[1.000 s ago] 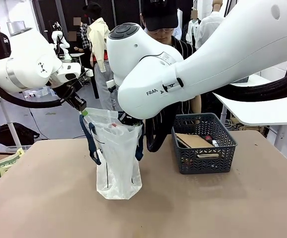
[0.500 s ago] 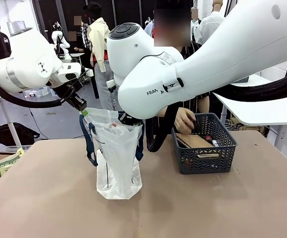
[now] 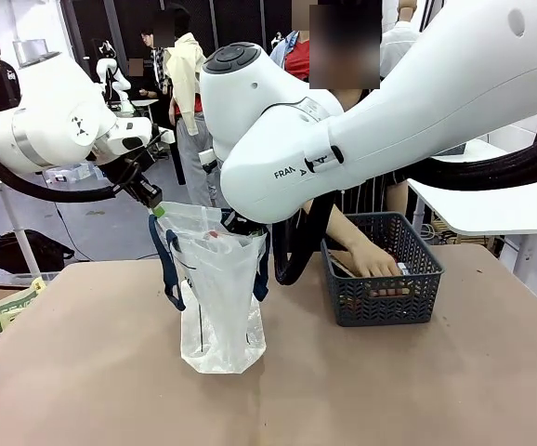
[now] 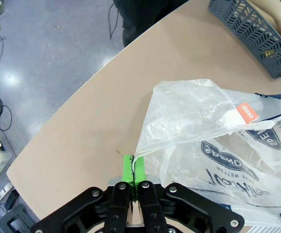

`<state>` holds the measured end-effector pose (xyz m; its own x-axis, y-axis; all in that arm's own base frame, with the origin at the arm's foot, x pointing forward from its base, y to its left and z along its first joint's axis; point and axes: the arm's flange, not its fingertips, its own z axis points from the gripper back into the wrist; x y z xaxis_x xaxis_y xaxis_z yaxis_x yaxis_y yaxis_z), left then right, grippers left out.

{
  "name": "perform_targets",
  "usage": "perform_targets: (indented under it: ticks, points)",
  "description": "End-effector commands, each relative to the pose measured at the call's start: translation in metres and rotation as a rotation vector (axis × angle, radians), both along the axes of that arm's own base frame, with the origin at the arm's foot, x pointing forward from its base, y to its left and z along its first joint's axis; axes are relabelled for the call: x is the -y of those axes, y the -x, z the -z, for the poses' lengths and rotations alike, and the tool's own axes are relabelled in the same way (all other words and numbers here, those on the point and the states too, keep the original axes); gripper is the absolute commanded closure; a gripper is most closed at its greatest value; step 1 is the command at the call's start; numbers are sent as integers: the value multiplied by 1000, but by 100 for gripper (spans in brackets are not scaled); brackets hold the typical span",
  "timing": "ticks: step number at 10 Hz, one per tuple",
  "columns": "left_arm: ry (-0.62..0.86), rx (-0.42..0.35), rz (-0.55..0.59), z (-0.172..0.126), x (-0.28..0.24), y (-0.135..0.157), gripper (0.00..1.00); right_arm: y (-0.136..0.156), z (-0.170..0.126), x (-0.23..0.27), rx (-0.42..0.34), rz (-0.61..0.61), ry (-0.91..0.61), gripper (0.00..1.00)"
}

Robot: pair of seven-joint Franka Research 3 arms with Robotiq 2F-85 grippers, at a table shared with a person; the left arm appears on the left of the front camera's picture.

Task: Transfer purchased items from the store into the shopping bag.
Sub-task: Move the Reusable shopping bag to the right side of the table.

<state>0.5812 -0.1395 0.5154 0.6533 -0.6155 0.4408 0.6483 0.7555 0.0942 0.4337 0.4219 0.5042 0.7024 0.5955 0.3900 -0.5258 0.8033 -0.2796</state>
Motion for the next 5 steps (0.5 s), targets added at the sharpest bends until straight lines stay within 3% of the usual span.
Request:
perform_targets:
  ticks: [1, 5]
  points:
    - [11, 15, -11, 1, -4, 4, 100, 1, -1, 5, -16, -10, -4, 100]
    - [11, 15, -11, 1, -4, 4, 100, 1, -1, 5, -16, -10, -4, 100]
